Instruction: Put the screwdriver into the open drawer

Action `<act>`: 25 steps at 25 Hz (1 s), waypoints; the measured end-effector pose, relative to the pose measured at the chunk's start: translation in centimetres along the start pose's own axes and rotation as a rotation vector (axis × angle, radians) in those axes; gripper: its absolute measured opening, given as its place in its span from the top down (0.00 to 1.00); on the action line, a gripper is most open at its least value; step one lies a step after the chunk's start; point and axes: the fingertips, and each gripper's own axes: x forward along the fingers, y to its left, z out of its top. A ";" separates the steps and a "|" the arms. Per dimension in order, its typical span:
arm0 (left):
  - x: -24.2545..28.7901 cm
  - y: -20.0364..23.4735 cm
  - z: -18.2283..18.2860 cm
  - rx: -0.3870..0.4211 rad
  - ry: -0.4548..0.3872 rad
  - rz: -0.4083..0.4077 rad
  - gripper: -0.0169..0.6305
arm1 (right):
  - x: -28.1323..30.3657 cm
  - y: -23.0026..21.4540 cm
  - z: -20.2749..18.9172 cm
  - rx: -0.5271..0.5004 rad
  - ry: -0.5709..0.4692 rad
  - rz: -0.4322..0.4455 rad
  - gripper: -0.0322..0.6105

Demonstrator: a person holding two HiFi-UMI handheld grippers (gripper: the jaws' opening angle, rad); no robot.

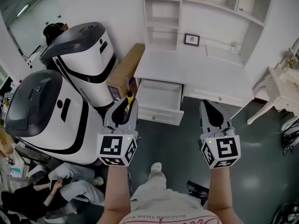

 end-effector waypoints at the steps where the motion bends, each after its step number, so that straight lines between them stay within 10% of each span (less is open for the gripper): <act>1: 1.0 0.7 -0.3 -0.003 0.004 -0.005 0.86 | 1.2 0.0 -0.1 -0.004 0.006 -0.001 0.94; 25: 17.7 7.6 -4.1 -0.104 0.044 -0.113 0.86 | 15.0 -6.2 -3.9 -0.020 0.137 -0.135 0.94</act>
